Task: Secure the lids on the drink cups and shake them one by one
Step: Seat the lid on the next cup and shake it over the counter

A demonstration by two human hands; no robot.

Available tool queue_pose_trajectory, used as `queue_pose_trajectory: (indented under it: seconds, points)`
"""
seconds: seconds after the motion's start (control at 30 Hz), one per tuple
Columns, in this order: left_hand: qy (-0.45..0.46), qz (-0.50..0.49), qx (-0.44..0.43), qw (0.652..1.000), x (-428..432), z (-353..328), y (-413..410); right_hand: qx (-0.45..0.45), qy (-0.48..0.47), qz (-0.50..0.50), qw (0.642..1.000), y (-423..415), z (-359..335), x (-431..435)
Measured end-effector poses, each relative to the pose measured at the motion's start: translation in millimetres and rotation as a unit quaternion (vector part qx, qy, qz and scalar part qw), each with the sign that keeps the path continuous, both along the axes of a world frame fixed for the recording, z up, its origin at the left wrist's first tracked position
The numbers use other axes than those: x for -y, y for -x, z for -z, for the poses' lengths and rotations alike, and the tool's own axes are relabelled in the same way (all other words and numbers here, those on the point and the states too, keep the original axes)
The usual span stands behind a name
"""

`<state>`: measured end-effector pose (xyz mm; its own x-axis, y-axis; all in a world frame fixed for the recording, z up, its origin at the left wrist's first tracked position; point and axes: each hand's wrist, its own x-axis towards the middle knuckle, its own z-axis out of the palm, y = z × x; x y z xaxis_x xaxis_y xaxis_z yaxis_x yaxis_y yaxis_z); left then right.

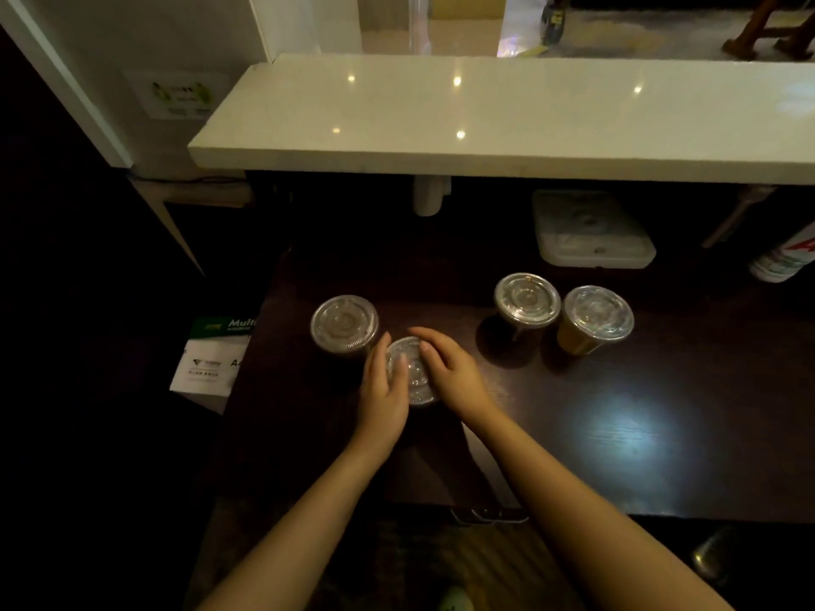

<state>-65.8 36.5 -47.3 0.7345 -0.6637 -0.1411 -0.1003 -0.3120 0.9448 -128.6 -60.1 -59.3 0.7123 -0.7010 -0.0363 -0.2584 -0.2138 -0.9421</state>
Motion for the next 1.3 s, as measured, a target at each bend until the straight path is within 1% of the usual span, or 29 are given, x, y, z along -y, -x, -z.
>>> queue_pose_trajectory:
  seconds: [0.03,0.1,0.2,0.4,0.47,0.53,0.6,0.67,0.73,0.87,0.93,1.0,1.07,1.13,1.17,1.23,1.3]
  points:
    - [0.021,-0.04,-0.009,0.999,3.9,3.3,4.4,0.016,-0.026,0.009,0.999,0.1,2.7,-1.7]
    - [0.053,-0.112,-0.002,0.992,11.5,8.8,11.7,0.038,-0.06,0.02,0.997,-0.8,7.3,-3.8]
    - [0.069,-0.157,0.01,0.985,17.7,16.4,14.1,0.048,-0.068,0.03,0.996,-2.3,12.0,-4.2]
    - [0.076,-0.144,0.014,0.987,20.0,21.0,12.4,0.054,-0.091,0.014,0.994,-2.4,9.4,1.6]
    - [0.081,-0.124,0.011,0.989,18.0,21.2,9.3,0.064,-0.102,0.027,0.992,-1.8,8.5,-2.0]
    - [0.088,-0.084,0.0,0.993,16.1,22.7,1.8,0.07,-0.099,0.056,0.991,0.7,8.1,-8.7]
    - [0.084,-0.035,-0.026,0.996,13.4,21.4,-5.9,0.056,-0.076,0.075,0.993,7.3,8.5,-17.6]
    - [0.083,0.004,-0.072,0.994,11.6,16.3,-12.2,0.01,-0.023,0.072,0.997,19.4,7.4,-27.7]
    - [0.073,0.018,-0.1,0.992,12.8,12.6,-20.6,-0.025,0.012,0.066,0.997,31.1,7.3,-38.9]
    - [0.041,-0.006,-0.115,0.993,18.8,7.7,-29.1,-0.054,0.022,0.065,0.996,50.3,5.5,-66.2]
    - [0.043,-0.043,-0.13,0.99,17.5,8.8,-28.1,-0.043,0.014,0.07,0.997,56.7,6.8,-77.7]
    - [0.051,-0.087,-0.15,0.984,10.2,12.1,-26.1,-0.022,0.0,0.095,0.995,60.7,5.9,-79.5]
    - [0.064,-0.13,-0.164,0.976,-2.3,15.0,-17.9,-0.027,-0.024,0.124,0.992,60.2,-1.1,-69.3]
    - [0.069,-0.163,-0.154,0.972,-13.5,13.7,-2.2,-0.046,-0.012,0.128,0.991,53.5,-10.2,-50.1]
    - [0.067,-0.168,-0.134,0.974,-16.9,11.7,6.7,-0.055,0.0,0.112,0.992,47.9,-14.9,-39.8]
    - [0.047,-0.154,-0.083,0.984,-17.7,8.3,22.7,-0.074,0.013,0.057,0.996,33.2,-18.2,-21.9]
    - [0.029,-0.134,-0.046,0.99,-12.1,9.7,31.7,-0.092,0.005,0.003,0.996,20.4,-15.0,-11.3]
